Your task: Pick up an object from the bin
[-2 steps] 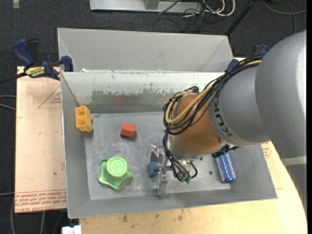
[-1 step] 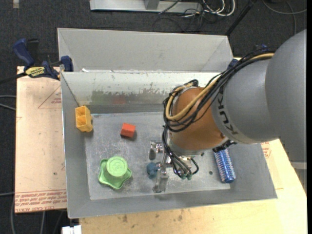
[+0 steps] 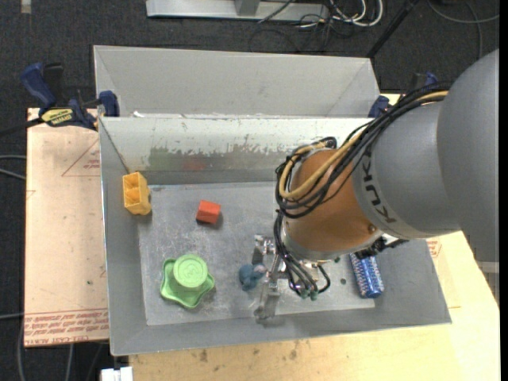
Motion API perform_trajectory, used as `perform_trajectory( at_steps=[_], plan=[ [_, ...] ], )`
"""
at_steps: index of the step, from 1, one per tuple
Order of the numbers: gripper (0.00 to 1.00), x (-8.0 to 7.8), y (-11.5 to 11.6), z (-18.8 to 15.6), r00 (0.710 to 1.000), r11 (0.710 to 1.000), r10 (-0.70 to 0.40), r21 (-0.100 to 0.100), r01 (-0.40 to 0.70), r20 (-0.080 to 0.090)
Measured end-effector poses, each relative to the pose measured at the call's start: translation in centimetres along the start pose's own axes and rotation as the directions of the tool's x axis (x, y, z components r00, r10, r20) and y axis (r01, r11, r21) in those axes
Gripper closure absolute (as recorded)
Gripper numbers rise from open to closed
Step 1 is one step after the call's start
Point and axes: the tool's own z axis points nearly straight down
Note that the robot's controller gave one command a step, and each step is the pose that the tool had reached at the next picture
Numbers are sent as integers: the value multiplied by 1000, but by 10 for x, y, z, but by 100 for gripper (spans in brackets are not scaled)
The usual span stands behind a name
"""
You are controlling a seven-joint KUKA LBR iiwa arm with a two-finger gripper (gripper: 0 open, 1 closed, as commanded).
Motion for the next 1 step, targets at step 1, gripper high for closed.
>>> perform_trajectory(
  at_steps=[1],
  plan=[
    [0,-15,4,30,969,969,-246,0,246,2]
  ],
)
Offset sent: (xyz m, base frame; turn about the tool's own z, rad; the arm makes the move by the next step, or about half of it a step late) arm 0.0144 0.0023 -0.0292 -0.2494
